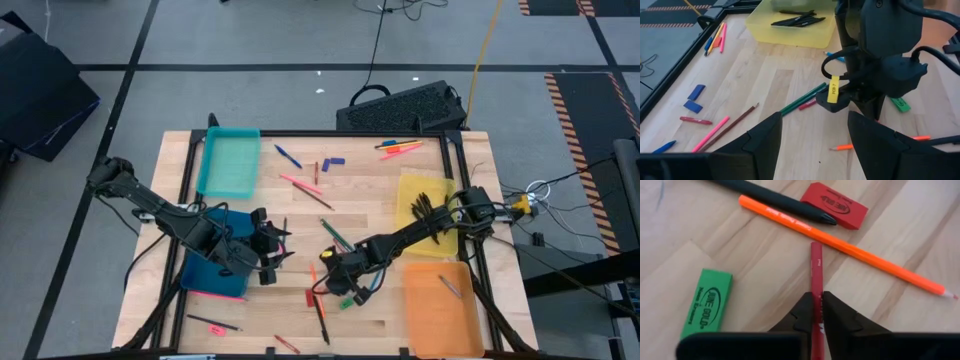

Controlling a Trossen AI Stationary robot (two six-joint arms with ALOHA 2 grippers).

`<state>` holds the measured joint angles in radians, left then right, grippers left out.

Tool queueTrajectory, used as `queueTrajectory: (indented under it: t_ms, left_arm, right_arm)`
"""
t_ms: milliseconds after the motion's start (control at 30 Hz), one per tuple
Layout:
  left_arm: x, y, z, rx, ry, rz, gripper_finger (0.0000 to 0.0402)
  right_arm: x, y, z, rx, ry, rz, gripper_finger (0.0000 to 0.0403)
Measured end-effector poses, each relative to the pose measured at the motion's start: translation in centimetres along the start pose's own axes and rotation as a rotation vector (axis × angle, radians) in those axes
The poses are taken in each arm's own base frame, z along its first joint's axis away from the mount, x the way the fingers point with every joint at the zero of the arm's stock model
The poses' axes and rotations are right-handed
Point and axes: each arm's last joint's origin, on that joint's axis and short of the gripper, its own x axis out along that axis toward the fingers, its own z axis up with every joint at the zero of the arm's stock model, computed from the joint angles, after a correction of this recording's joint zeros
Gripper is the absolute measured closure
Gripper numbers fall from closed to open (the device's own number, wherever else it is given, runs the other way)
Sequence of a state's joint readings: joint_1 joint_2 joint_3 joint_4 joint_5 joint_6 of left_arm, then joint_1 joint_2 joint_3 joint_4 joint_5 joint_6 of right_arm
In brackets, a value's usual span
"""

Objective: Sort crayons/erasers/pens/pencils in bins
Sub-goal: Put the red crayon into the orange bin

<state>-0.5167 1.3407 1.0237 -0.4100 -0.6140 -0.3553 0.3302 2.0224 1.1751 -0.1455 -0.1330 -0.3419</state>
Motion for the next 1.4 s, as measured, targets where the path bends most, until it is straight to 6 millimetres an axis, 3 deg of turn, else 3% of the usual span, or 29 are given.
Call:
queueTrajectory:
  t_ms: [233,333,500,700,900,1000,1200,1400]
  left_arm:
    - [0.0,-0.3,0.7,-0.029,-0.063,-0.023,0.0172]
    - [-0.1,-0.3,0.7,-0.011,-0.069,-0.026,0.0172]
    - [-0.3,-0.7,0.8,0.043,-0.074,-0.073,0.0172]
    - [-0.8,-1.7,1.1,0.084,-0.123,-0.133,0.0172]
    - [-0.9,-1.7,1.2,0.082,-0.138,-0.135,0.0172]
    - [-0.8,-1.7,1.2,0.07,-0.136,-0.132,0.0172]
    - [-0.9,-1.7,1.1,0.068,-0.133,-0.136,0.0172]
    - [-0.9,-1.7,1.1,0.072,-0.13,-0.134,0.0172]
  right_arm:
    - [-1.5,1.9,1.6,0.028,-0.005,-0.097,0.0383]
    - [-3.5,3.9,2.7,0.046,-0.005,-0.099,0.0378]
    - [-9.0,8.1,5.0,0.193,-0.053,-0.146,0.0385]
    - [-14.4,13.2,3.5,0.573,0.033,-0.136,0.0384]
    - [-16.8,16.3,-0.4,0.957,0.358,-0.257,0.0384]
    - [-16.5,17.4,-2.4,1.071,0.516,-0.29,0.0384]
    - [-13.8,18.3,-6.8,1.223,0.731,-0.257,0.0377]
    - [-12.6,18.3,-9.0,1.287,0.88,-0.176,0.032]
